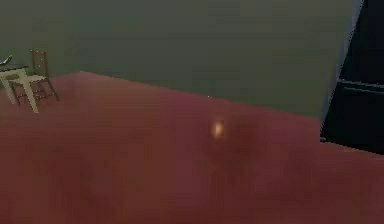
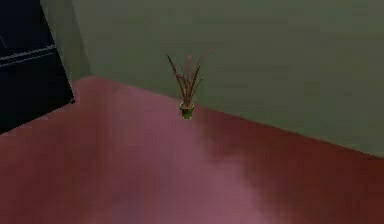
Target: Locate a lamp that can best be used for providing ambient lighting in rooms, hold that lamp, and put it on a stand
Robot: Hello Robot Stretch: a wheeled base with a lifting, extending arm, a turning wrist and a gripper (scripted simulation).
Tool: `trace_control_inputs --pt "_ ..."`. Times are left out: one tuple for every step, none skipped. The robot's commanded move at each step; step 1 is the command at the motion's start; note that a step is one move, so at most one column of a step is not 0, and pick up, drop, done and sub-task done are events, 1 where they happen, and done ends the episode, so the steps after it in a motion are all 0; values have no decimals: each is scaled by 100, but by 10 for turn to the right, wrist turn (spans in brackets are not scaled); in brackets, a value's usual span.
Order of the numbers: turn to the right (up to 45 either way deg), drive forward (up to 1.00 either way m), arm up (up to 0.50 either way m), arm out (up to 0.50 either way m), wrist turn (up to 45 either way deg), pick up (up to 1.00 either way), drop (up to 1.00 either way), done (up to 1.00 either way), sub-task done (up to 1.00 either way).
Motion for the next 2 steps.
trace_control_inputs --pt "-450 0 0 0 0 0 0 0 0" --pt "-270 0 0 0 0 0 0 0 0"
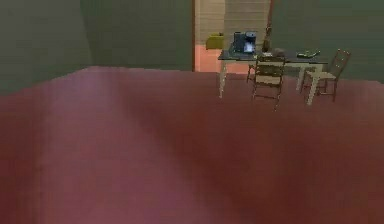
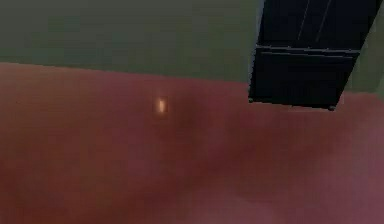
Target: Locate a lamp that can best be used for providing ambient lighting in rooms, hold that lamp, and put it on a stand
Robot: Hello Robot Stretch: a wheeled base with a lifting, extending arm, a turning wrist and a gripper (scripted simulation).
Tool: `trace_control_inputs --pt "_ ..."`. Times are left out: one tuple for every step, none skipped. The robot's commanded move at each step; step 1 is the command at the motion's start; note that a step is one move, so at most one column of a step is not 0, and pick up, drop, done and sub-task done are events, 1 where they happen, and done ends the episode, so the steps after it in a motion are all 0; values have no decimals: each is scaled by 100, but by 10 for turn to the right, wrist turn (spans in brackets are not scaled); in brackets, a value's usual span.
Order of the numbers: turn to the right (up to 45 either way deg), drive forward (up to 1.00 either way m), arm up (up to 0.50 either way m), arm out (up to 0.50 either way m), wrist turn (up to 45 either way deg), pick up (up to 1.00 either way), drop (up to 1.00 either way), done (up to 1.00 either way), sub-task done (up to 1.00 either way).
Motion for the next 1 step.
trace_control_inputs --pt "0 100 0 0 0 0 0 0 0"
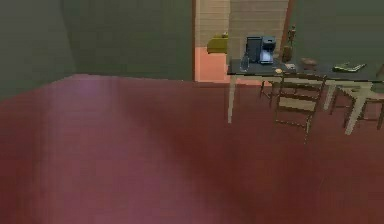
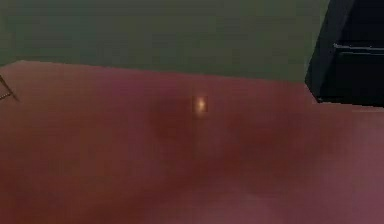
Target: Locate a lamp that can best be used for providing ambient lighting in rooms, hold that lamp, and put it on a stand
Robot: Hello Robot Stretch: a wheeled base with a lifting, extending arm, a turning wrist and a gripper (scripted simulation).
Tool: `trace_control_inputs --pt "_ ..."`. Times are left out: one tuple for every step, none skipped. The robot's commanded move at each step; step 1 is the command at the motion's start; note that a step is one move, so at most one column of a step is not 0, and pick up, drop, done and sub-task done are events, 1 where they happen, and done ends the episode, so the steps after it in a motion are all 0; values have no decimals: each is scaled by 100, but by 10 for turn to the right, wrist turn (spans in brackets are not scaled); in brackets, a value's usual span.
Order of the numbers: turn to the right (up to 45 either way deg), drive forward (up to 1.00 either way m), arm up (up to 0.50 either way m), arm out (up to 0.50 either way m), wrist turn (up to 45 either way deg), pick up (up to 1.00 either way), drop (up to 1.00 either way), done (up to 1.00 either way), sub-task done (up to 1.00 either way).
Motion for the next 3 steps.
trace_control_inputs --pt "-30 0 0 0 0 0 0 0 0" --pt "0 100 0 0 0 0 0 0 0" --pt "0 100 0 0 0 0 0 0 0"
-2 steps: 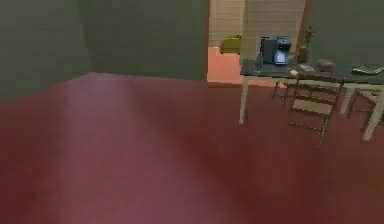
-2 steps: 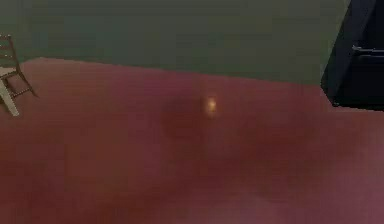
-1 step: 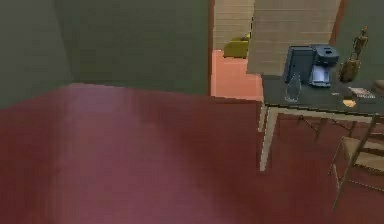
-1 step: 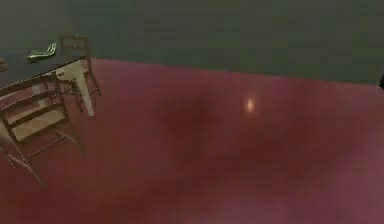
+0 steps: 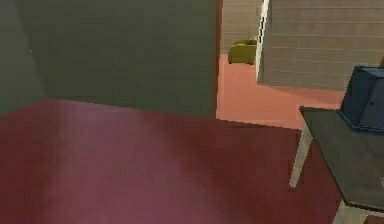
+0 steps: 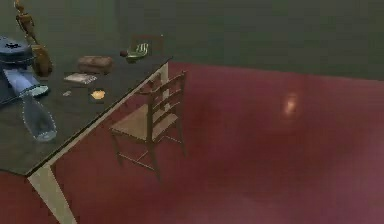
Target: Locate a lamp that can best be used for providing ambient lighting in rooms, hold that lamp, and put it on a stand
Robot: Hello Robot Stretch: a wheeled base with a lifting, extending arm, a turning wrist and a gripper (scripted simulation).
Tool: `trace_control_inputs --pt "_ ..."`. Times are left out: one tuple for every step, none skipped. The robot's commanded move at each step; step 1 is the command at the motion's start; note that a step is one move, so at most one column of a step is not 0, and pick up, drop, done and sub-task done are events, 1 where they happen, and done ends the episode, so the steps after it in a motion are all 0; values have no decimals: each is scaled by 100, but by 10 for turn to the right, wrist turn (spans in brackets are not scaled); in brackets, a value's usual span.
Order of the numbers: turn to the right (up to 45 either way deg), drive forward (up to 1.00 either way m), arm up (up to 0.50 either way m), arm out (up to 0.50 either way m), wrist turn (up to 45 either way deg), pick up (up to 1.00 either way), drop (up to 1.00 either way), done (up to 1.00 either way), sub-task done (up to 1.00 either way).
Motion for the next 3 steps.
trace_control_inputs --pt "0 50 0 0 0 0 0 0 0" --pt "90 0 0 0 0 0 0 0 0" --pt "0 100 0 0 0 0 0 0 0"
